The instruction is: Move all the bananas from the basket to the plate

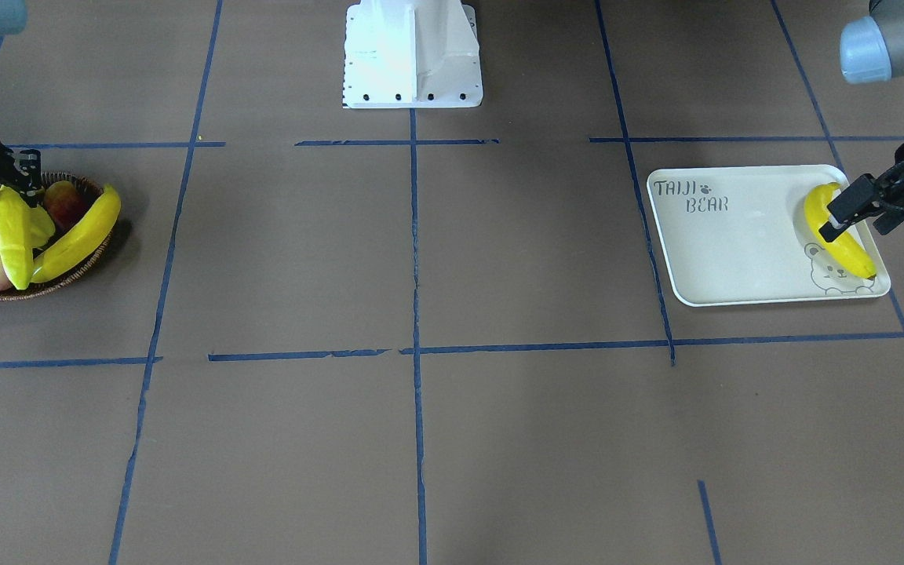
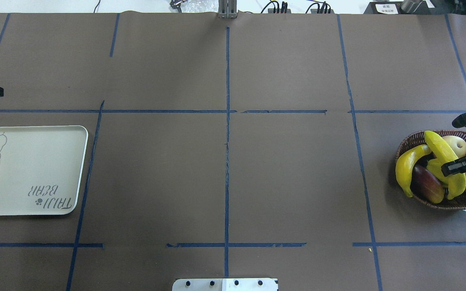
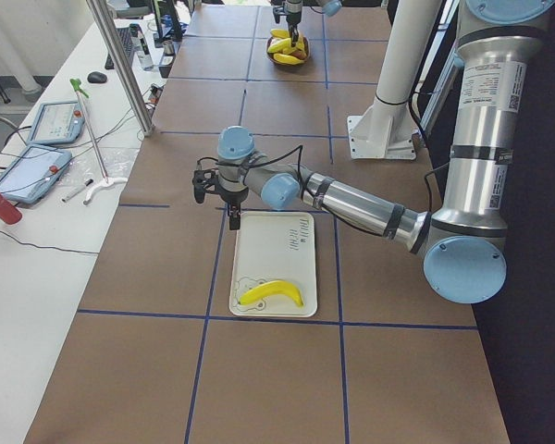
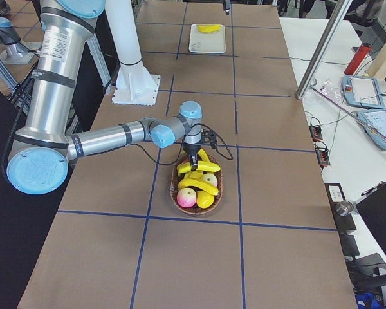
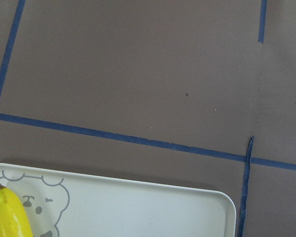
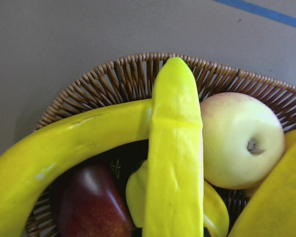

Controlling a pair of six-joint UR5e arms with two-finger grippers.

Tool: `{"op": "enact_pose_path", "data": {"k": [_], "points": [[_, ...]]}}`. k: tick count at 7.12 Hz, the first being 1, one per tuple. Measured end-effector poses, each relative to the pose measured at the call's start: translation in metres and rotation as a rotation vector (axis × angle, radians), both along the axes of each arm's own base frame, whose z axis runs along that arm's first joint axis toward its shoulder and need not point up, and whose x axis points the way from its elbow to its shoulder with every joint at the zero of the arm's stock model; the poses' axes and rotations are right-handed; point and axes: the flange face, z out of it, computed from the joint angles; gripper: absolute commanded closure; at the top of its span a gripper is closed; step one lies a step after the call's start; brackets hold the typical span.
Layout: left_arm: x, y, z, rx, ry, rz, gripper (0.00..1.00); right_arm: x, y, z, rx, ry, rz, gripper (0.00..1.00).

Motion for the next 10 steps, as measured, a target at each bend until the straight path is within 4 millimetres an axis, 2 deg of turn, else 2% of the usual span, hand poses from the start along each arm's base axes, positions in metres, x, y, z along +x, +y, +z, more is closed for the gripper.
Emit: {"op": "enact_pose_path", "data": {"k": [1, 2, 3, 4, 5, 6, 7, 9, 10], "points": [[0.000, 0.000, -0.001, 0.001, 0.001, 0.000, 0.00, 0.016, -0.003, -0.015, 0.003, -0.012, 0.030, 0.97], [0.000, 0.000, -0.002, 0.003, 0.006, 0.002, 0.00, 0.027, -0.007, -0.038, 0.004, -0.039, 0.050, 0.96], [0.002, -0.001, -0.007, 0.011, 0.016, 0.008, 0.00, 0.025, -0.016, -0.065, 0.017, -0.089, 0.050, 0.95], [0.007, -0.005, -0.018, 0.028, 0.029, 0.016, 0.00, 0.013, -0.031, -0.092, 0.028, -0.148, 0.052, 0.95], [0.018, -0.010, -0.032, 0.044, 0.045, 0.027, 0.00, -0.004, -0.051, -0.119, 0.017, -0.204, 0.082, 0.95], [0.046, -0.015, -0.057, 0.040, 0.073, 0.039, 0.00, -0.031, -0.071, -0.155, -0.004, -0.265, 0.121, 0.92], [0.084, -0.018, -0.090, 0.015, 0.113, 0.047, 0.00, -0.066, -0.079, -0.197, -0.026, -0.328, 0.140, 0.93], [0.163, -0.015, -0.169, -0.033, 0.207, 0.068, 0.00, -0.133, -0.073, -0.281, -0.057, -0.449, 0.163, 0.92], [0.185, -0.011, -0.205, -0.044, 0.256, 0.066, 0.00, -0.162, -0.060, -0.307, -0.040, -0.512, 0.172, 0.92]]}}
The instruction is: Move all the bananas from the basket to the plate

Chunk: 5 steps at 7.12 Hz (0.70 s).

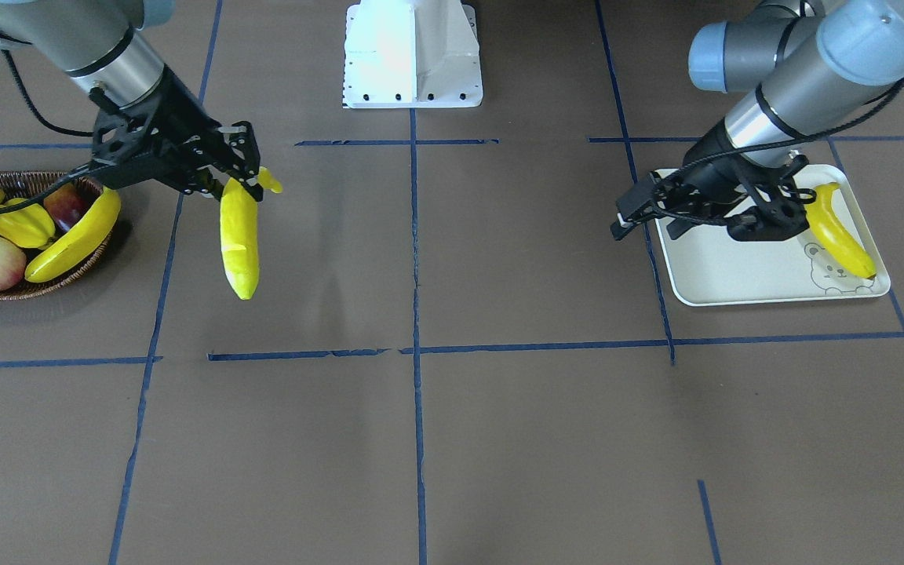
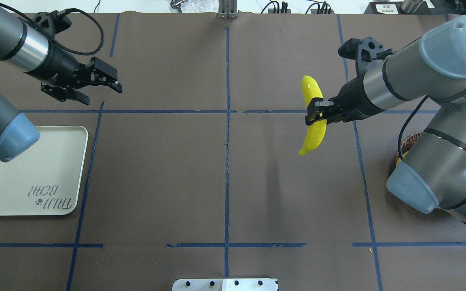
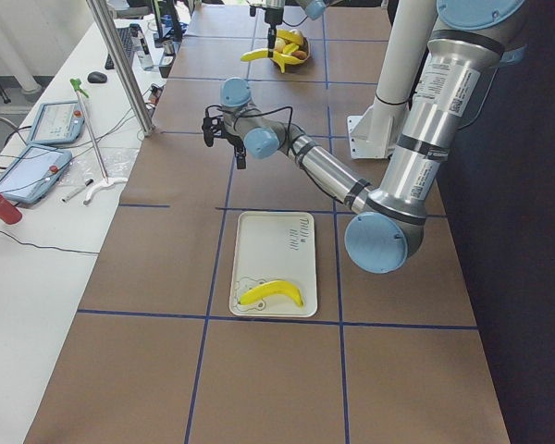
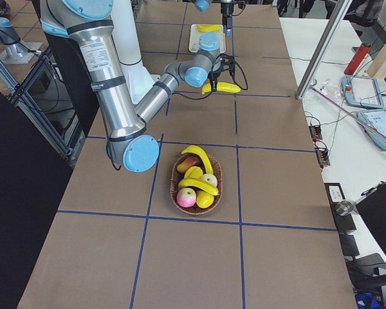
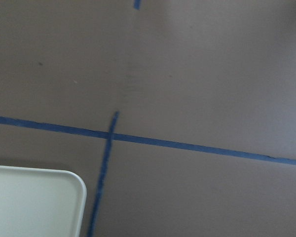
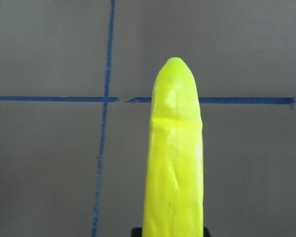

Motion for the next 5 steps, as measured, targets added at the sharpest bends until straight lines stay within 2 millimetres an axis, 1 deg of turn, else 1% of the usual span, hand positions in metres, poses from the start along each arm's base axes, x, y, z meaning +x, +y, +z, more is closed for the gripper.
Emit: {"op": "enact_pose_path", "data": {"k": [1, 3, 4, 5], "points": [[0.014, 0.006, -0.027, -0.014, 0.052, -0.008, 0.00, -0.027, 0.014, -0.015, 0.024, -0.072, 0.026, 0.92], [0.033, 0.015, -0.064, -0.043, 0.152, -0.023, 0.00, -0.084, 0.041, -0.032, 0.055, -0.217, 0.071, 0.92], [0.046, 0.013, -0.081, -0.083, 0.182, -0.033, 0.00, -0.106, 0.053, -0.040, 0.067, -0.263, 0.089, 0.91], [0.063, 0.011, -0.096, -0.120, 0.201, -0.048, 0.00, -0.120, 0.062, -0.050, 0.072, -0.292, 0.095, 0.91]]}}
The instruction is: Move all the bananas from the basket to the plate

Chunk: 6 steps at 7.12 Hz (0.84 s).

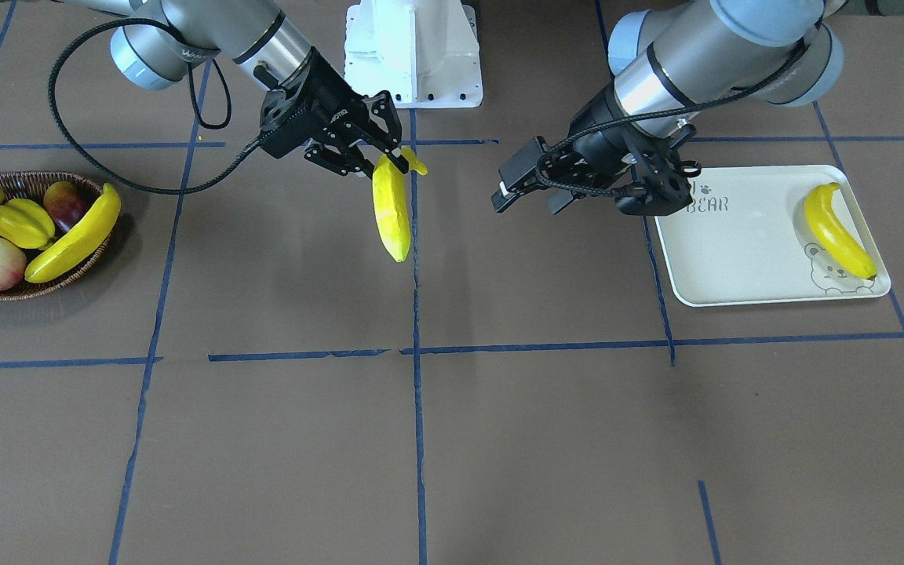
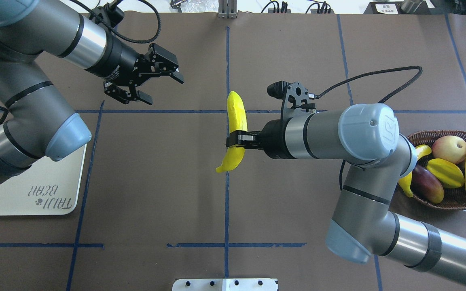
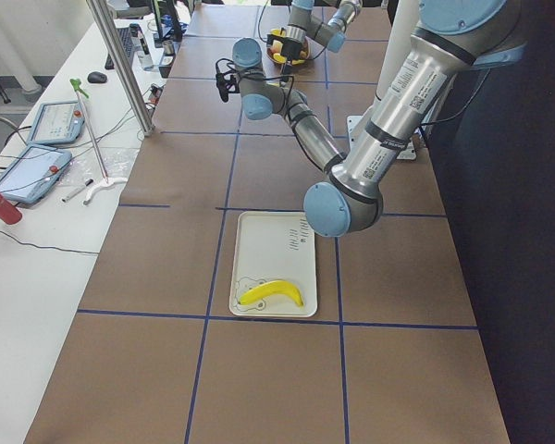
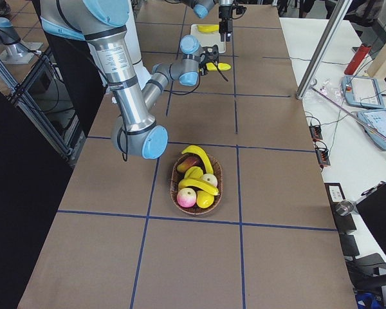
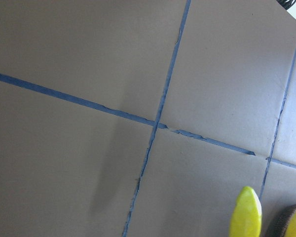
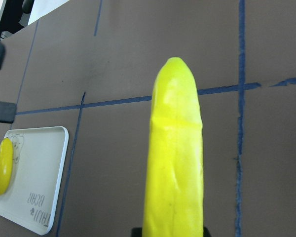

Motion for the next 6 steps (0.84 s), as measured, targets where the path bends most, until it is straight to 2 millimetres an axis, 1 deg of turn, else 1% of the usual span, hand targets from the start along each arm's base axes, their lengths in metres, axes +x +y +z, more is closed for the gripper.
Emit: {"op": "enact_pose_path", "data": {"k": [1, 3, 5, 6], "points": [[0.017, 0.005, -0.009, -0.022, 0.016, -0.019, 0.00, -0.008, 0.005, -0.009, -0.001, -0.019, -0.002, 0.90], [0.049, 0.022, -0.017, -0.040, 0.034, -0.029, 0.00, -0.015, 0.012, -0.019, -0.009, -0.041, -0.010, 0.90], [0.071, 0.039, -0.018, -0.042, 0.036, -0.003, 0.00, -0.016, 0.014, -0.023, -0.015, -0.049, -0.011, 0.88], [0.079, 0.045, -0.018, -0.041, 0.035, 0.003, 0.03, -0.016, 0.014, -0.023, -0.016, -0.051, -0.012, 0.87]]}}
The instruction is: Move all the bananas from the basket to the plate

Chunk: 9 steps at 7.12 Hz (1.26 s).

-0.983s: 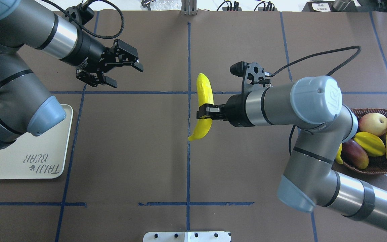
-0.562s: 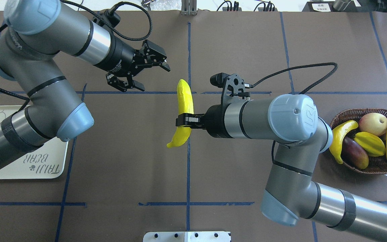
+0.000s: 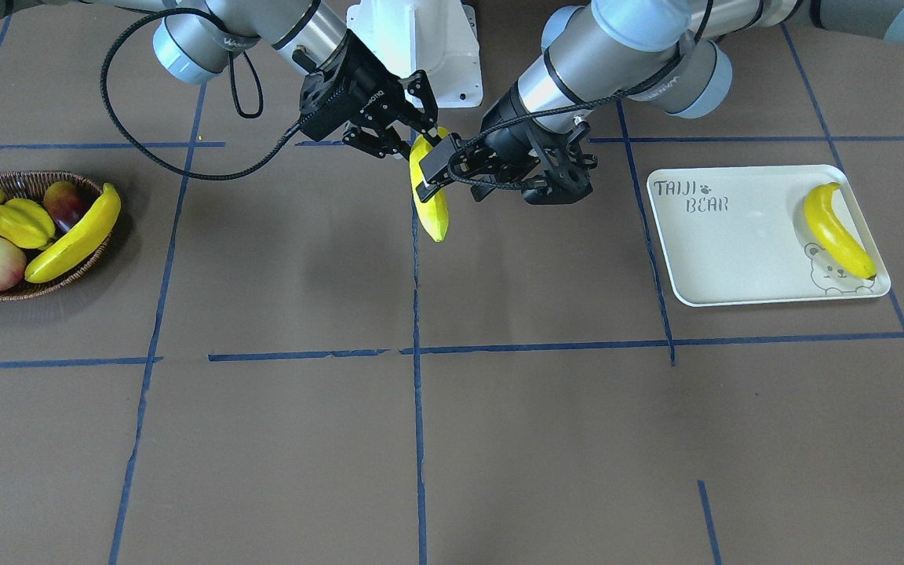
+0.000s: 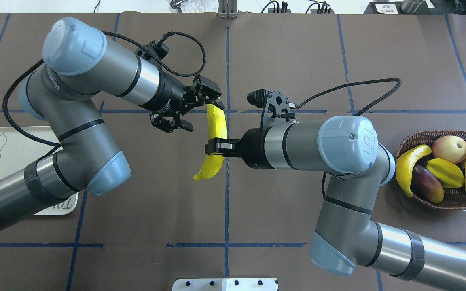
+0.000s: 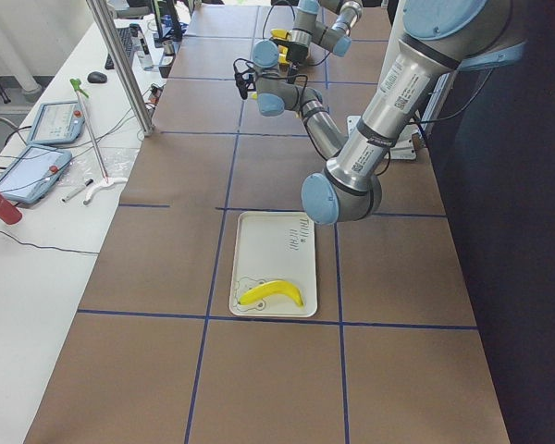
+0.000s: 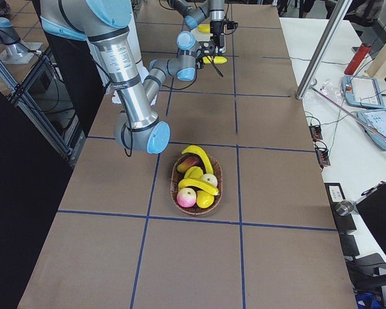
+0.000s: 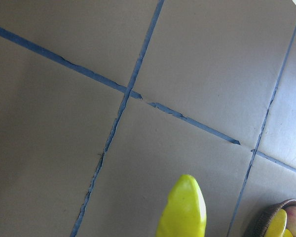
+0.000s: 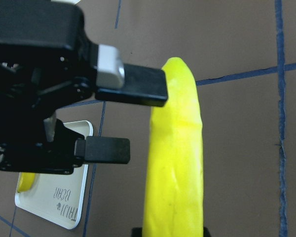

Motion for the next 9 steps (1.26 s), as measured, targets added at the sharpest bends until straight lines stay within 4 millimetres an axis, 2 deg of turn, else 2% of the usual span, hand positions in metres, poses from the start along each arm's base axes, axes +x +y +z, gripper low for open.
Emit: {"op": "enact_pose_path", "data": {"k": [1, 3, 9], "points": [[0.007, 0.005, 0.000, 0.002, -0.003, 0.000, 0.09, 0.000, 0.000, -0.001, 0.000, -0.002, 0.000, 0.87], [0.016, 0.012, 0.001, 0.004, -0.007, 0.000, 0.38, 0.001, 0.000, -0.001, 0.001, -0.004, 0.000, 0.84], [0.019, 0.016, -0.006, 0.021, 0.019, 0.000, 0.41, 0.001, 0.000, -0.002, 0.001, -0.004, 0.000, 0.84]]}}
